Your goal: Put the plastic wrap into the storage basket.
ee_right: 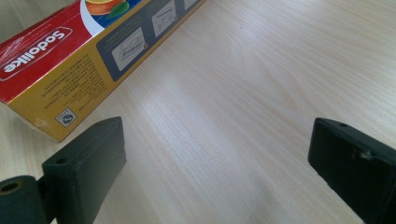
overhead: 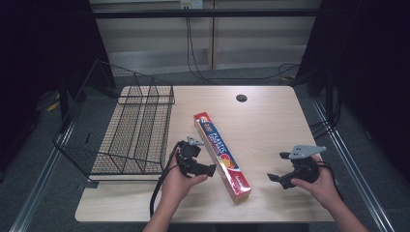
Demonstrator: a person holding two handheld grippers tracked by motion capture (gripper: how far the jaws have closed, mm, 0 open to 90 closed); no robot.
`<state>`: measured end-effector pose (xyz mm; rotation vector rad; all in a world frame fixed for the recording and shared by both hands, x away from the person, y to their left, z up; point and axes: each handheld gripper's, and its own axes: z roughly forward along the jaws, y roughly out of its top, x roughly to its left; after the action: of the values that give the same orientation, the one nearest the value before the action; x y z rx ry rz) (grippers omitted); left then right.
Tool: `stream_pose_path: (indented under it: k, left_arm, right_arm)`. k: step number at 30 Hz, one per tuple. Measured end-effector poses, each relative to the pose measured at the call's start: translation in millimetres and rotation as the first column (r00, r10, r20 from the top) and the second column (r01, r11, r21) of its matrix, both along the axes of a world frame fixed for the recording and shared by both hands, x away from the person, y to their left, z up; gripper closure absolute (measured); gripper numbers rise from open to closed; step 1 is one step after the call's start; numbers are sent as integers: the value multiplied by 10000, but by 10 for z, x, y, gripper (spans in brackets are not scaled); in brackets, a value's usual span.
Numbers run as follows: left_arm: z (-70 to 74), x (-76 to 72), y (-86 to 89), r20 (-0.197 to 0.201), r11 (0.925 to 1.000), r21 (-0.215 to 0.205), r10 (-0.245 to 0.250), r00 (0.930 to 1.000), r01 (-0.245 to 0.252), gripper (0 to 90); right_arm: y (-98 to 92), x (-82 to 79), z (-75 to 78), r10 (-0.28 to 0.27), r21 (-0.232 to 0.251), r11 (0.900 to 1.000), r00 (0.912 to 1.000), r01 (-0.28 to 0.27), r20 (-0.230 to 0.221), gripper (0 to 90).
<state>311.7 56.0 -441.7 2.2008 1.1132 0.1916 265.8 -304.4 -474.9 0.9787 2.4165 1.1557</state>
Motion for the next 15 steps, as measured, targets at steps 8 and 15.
stream_pose_path:
  k: [8,15]
  left_arm:
    - [124,203,-88,-108,9976,-453,514,9986,-518,40]
    - [169,353,-274,-376,9959,-571,685,9969,-705,38]
  right_arm:
    - [5,-3,-29,40,-126,9999,10000,-40,-29,43]
    - [-10,5,-11,-11,-1,10000,10000,11,26,49]
